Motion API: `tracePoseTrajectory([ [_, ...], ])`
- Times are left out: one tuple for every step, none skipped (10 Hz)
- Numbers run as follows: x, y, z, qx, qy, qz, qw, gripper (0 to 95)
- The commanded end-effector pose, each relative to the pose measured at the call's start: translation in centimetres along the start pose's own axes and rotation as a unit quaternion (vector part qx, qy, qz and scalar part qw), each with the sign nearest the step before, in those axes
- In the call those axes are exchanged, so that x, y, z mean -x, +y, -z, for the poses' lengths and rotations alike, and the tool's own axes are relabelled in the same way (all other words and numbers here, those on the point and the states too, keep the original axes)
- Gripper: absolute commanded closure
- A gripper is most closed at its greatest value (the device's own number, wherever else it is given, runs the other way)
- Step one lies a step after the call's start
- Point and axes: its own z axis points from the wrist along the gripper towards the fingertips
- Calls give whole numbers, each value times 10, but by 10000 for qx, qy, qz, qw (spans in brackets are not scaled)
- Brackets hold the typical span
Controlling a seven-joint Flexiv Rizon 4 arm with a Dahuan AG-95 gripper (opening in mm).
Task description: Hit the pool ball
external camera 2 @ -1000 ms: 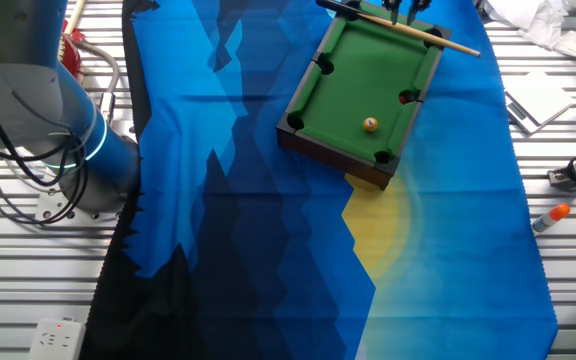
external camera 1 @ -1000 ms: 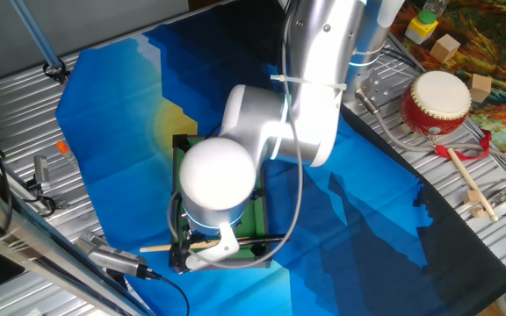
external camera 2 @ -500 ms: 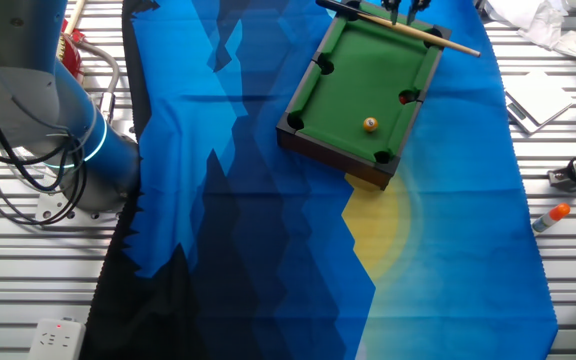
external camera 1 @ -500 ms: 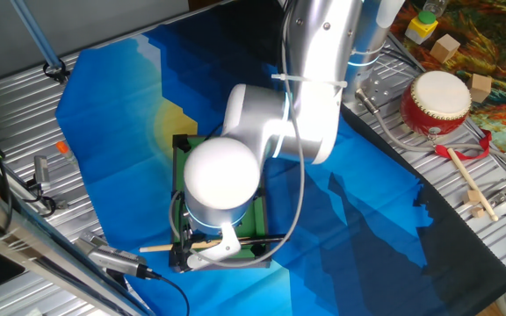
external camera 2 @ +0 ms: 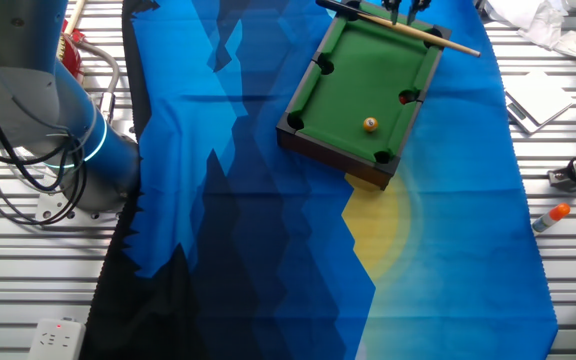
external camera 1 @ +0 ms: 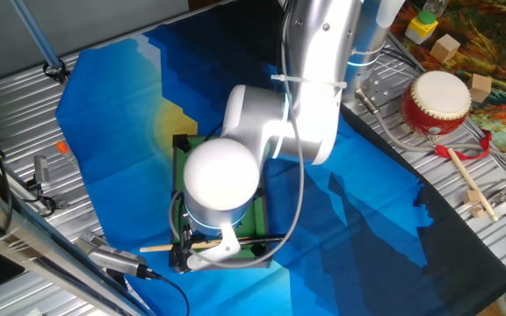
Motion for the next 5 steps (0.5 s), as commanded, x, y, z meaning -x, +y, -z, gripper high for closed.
tracePoseTrajectory([
  [0, 0, 0, -3, -1, -3, 10000, 760],
  [-22, 30, -1, -324, -343, -911, 9947, 760],
  [-24, 32, 1, -230, -352, -1651, 9854, 950],
  [-25, 33, 2, -61, -352, -2278, 9731, 950],
  [-25, 34, 2, 162, -386, -2934, 9551, 950],
])
